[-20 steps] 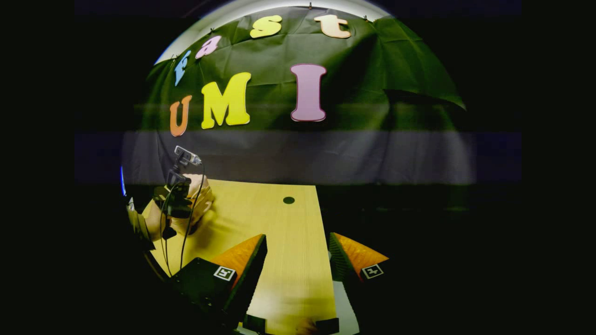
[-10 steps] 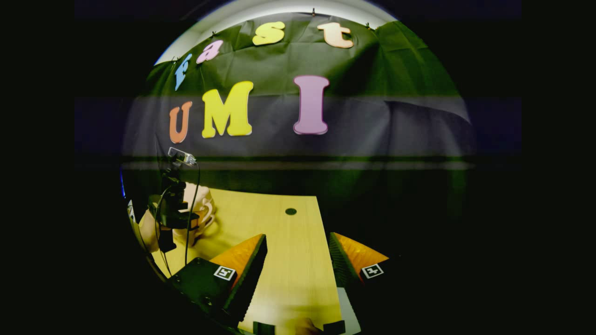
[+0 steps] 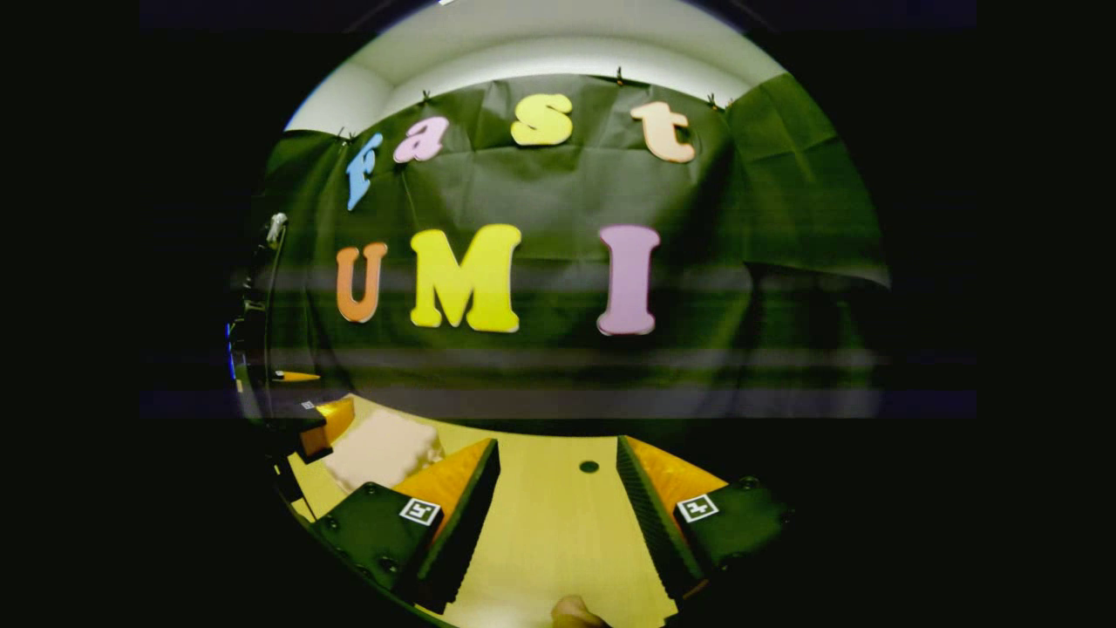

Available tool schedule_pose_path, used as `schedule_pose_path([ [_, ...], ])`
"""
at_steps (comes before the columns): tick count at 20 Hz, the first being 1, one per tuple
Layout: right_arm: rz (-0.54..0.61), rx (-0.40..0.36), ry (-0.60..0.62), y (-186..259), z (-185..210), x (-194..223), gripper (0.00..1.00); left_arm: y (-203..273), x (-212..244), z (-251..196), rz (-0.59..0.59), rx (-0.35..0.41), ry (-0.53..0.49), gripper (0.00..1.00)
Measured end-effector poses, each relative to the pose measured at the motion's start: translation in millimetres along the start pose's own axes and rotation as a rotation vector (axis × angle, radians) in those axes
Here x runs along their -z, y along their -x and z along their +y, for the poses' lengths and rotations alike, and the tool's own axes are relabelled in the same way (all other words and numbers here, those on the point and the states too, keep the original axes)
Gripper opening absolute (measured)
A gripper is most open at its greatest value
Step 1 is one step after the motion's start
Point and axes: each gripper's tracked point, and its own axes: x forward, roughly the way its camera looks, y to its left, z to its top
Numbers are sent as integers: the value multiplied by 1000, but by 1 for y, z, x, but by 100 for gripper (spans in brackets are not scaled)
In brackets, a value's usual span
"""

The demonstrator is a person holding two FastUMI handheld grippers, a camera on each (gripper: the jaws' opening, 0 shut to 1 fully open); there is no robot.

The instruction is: First open the suitcase, pack the skin care products into it, and then close the suitcase.

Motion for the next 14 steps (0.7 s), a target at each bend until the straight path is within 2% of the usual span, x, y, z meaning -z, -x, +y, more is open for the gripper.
schedule_pose_path([
  [2,-29,-1,-13,6,27,-16,80,19,-13,38,-26,-78,-27,98],
  [3,-40,-3,-19,9,39,-20,79,27,-17,50,-38,-82,-35,99],
  [5,-55,-25,-27,18,73,-22,80,48,-16,62,-49,-68,-19,98],
  [8,-23,-56,5,27,114,-4,80,72,-11,78,-67,-40,10,98],
  [10,-2,-88,33,35,140,7,80,77,-3,84,-74,-16,34,94],
  [11,6,-96,50,38,150,12,80,76,6,87,-57,-3,51,98],
  [14,16,-112,93,46,174,19,80,77,19,104,-43,1,90,99],
])
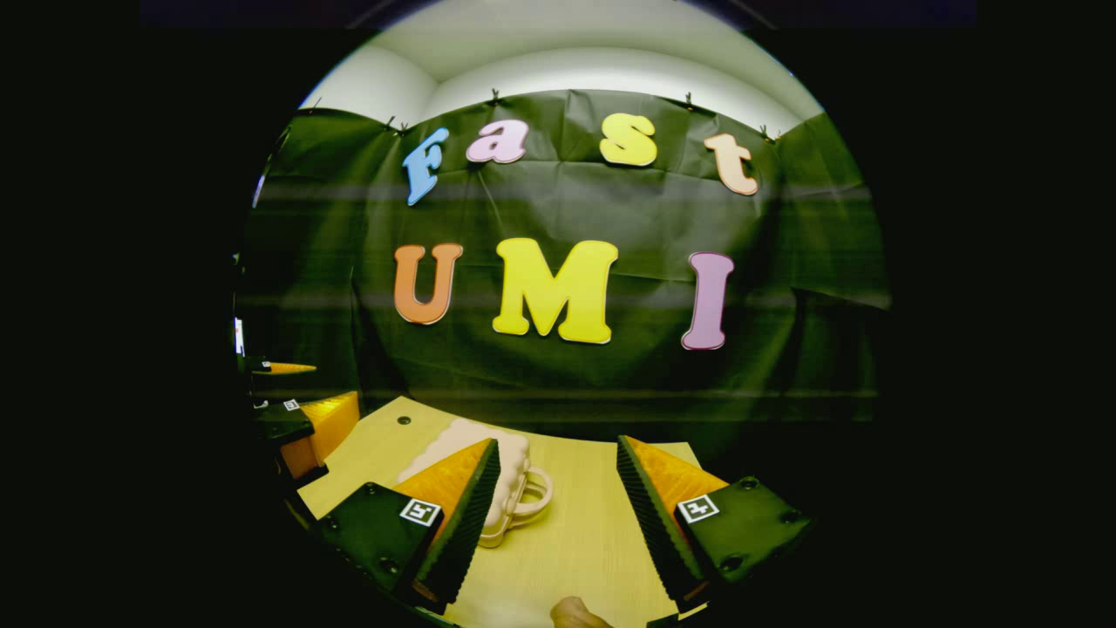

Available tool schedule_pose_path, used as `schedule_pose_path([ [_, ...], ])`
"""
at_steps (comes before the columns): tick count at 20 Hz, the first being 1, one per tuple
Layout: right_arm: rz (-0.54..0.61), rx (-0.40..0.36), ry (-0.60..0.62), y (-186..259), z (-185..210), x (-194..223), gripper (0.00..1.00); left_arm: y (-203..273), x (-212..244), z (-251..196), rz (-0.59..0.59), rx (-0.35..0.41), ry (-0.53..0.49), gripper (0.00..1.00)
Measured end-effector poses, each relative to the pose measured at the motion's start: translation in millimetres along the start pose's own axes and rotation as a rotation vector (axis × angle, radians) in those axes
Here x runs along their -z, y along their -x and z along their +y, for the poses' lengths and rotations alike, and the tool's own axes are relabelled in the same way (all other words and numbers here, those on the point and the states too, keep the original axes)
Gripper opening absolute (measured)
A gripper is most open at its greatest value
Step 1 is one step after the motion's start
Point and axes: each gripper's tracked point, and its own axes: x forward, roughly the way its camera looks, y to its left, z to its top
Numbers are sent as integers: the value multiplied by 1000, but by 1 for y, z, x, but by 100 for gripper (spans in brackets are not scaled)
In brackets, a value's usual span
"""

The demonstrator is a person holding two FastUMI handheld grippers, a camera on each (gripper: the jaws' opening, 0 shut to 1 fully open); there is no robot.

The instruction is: First open the suitcase, pack the skin care products into it, and then close the suitcase.

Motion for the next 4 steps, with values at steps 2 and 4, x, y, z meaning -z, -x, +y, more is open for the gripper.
schedule_pose_path([
  [2,-1,-3,22,0,10,-3,80,-6,-2,14,-7,-13,13,99],
  [4,7,-5,15,-1,17,-7,80,-5,-9,21,-31,-15,32,99],
])
